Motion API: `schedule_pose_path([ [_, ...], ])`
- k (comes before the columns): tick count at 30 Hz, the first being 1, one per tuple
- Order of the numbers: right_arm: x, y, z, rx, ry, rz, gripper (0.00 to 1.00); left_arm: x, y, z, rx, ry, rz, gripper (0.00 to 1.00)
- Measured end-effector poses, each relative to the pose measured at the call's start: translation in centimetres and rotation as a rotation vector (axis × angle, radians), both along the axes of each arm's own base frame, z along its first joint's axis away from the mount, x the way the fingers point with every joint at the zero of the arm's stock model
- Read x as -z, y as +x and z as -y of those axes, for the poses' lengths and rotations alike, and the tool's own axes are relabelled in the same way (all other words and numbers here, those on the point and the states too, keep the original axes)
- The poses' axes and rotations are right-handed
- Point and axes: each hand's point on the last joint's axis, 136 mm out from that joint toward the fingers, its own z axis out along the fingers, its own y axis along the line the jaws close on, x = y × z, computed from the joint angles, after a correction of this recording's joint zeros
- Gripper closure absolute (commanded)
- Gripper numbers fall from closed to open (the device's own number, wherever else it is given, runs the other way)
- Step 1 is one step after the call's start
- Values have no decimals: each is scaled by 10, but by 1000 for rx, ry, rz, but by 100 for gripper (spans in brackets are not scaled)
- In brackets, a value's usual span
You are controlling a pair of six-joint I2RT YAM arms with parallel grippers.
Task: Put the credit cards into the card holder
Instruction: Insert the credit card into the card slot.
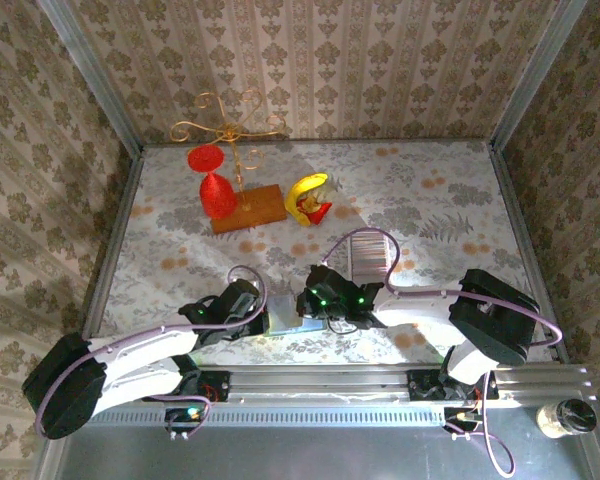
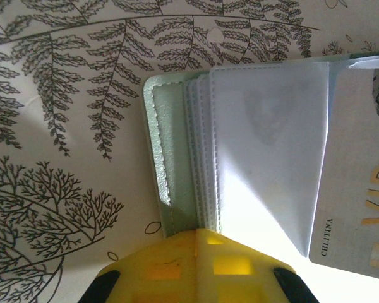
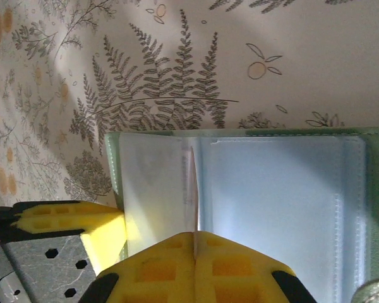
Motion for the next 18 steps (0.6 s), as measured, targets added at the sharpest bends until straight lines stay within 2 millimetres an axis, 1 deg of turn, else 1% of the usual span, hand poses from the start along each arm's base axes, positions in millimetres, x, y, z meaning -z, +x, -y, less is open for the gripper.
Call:
schedule_pose_path([
  [13,-7,-2,9,11,38,23,100,0,1,1,0,4,-3,100],
  [18,-10,0,6,14,59,32,100,1,1,1,0,6,-4,100],
])
